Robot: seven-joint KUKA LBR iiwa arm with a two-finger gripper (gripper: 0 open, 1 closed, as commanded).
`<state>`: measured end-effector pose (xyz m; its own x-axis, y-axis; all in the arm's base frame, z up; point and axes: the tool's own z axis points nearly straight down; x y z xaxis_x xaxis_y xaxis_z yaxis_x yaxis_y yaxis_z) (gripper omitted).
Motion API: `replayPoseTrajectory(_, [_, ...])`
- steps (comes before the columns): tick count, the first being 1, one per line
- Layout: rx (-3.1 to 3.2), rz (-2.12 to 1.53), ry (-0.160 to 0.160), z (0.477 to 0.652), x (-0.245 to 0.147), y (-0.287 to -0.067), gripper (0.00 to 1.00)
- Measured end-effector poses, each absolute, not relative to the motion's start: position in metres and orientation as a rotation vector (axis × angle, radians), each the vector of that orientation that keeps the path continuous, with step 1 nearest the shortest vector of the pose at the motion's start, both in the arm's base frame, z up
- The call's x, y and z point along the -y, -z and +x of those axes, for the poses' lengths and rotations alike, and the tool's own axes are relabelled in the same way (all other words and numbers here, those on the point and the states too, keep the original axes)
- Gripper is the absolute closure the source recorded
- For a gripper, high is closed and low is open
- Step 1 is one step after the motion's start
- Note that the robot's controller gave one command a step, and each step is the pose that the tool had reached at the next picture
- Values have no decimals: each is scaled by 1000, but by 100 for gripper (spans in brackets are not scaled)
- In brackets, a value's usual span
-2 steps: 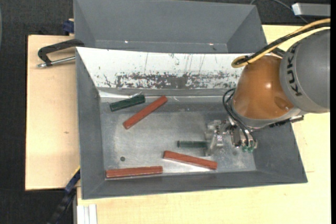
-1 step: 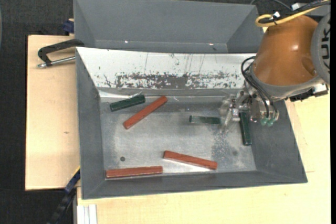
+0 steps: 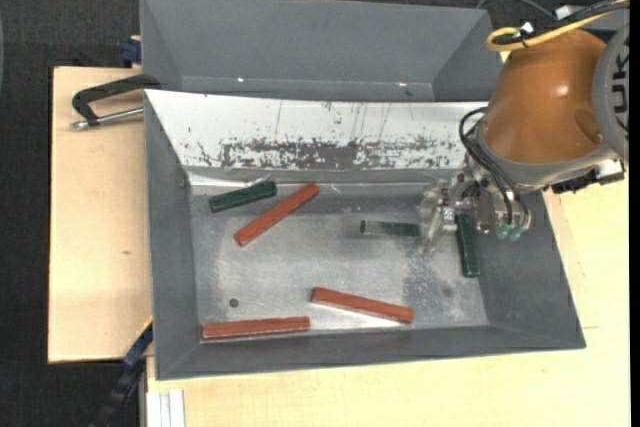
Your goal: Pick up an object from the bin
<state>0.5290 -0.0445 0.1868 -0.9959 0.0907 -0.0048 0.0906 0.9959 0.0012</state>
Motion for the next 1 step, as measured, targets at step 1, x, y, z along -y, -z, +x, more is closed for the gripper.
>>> replayPoseTrajectory(1, [-3141,25,-1,539,45,-225,100])
